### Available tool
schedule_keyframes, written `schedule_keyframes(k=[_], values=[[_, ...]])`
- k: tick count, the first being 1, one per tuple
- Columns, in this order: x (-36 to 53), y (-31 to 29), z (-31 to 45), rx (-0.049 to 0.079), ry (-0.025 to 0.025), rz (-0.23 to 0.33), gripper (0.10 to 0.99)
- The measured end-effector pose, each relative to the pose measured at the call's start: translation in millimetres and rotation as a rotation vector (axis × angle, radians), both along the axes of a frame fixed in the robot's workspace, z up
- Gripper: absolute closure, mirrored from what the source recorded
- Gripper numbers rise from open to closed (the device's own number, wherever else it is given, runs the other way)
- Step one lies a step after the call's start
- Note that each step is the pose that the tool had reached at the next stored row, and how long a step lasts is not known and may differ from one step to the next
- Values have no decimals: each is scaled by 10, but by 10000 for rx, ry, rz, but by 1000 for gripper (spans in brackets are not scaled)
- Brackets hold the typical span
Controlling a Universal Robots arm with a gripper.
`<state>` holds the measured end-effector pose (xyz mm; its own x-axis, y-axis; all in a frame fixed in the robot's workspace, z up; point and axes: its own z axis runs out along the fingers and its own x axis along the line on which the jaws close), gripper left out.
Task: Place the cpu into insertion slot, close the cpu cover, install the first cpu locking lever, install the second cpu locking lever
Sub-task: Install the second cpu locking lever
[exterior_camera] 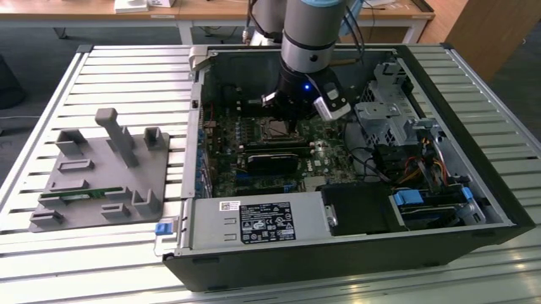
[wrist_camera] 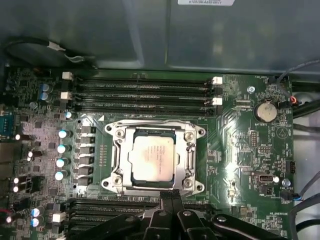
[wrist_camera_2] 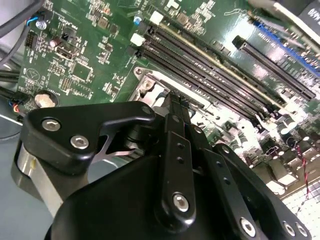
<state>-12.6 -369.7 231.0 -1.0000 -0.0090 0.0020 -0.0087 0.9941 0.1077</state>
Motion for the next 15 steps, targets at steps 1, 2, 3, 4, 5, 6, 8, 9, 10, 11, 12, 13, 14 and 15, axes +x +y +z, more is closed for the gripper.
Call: schedule_keyframes(k=[1, 2, 3, 4, 5, 6, 8, 9, 10, 11, 12, 13, 14, 15], values=[[-7, -11, -1, 0, 0, 0, 980], [-17, -21, -2, 0, -1, 0, 980], [-32, -28, -4, 0, -1, 2, 980], [-55, -32, -4, 1, -1, 2, 980], [-81, -34, -5, 1, -1, 2, 980], [-106, -35, -5, 1, -1, 1, 980], [-166, -36, -6, 0, 0, 2, 980], [-190, -36, -7, 1, -1, 1, 980], [-209, -35, -8, 1, -1, 1, 980], [-227, -35, -10, 0, -1, 1, 980], [-244, -36, -12, 0, 0, 2, 980], [-257, -36, -14, 0, 0, 1, 980], [-265, -36, -18, 0, 5, 1, 980], [-271, -36, -23, 0, 17, 1, 980]])
